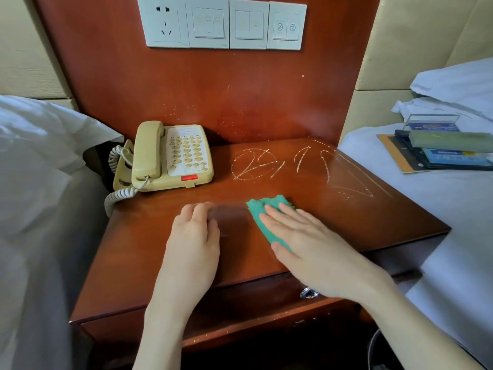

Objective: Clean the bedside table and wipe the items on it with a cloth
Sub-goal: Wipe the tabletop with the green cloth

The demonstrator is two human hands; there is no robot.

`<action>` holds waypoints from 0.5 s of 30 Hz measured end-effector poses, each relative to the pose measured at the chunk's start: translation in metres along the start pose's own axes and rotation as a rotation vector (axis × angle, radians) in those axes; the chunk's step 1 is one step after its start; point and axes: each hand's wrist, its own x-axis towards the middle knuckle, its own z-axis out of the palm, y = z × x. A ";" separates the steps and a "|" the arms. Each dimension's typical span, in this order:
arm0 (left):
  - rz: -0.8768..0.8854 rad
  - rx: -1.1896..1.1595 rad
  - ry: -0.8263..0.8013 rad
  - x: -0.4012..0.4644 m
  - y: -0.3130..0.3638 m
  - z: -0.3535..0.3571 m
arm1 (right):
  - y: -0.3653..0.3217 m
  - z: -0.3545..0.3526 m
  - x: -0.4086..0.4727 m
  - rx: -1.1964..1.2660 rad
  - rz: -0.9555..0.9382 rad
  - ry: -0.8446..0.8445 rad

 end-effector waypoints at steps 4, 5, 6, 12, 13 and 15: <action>-0.020 -0.078 0.048 -0.002 0.000 -0.004 | -0.016 0.009 0.045 -0.046 -0.063 -0.002; -0.015 -0.080 0.054 -0.002 0.000 -0.004 | -0.014 0.010 0.060 -0.052 -0.048 -0.024; -0.011 -0.080 0.057 -0.002 0.001 -0.004 | -0.010 0.009 0.075 -0.058 -0.027 -0.052; -0.025 -0.111 0.058 -0.005 -0.001 -0.007 | 0.045 -0.005 0.135 -0.033 0.160 -0.134; -0.024 -0.116 0.059 -0.006 -0.001 -0.007 | 0.052 -0.006 0.134 -0.023 0.189 -0.126; -0.022 -0.121 0.063 -0.005 -0.002 -0.007 | 0.061 -0.007 0.124 0.001 0.221 -0.095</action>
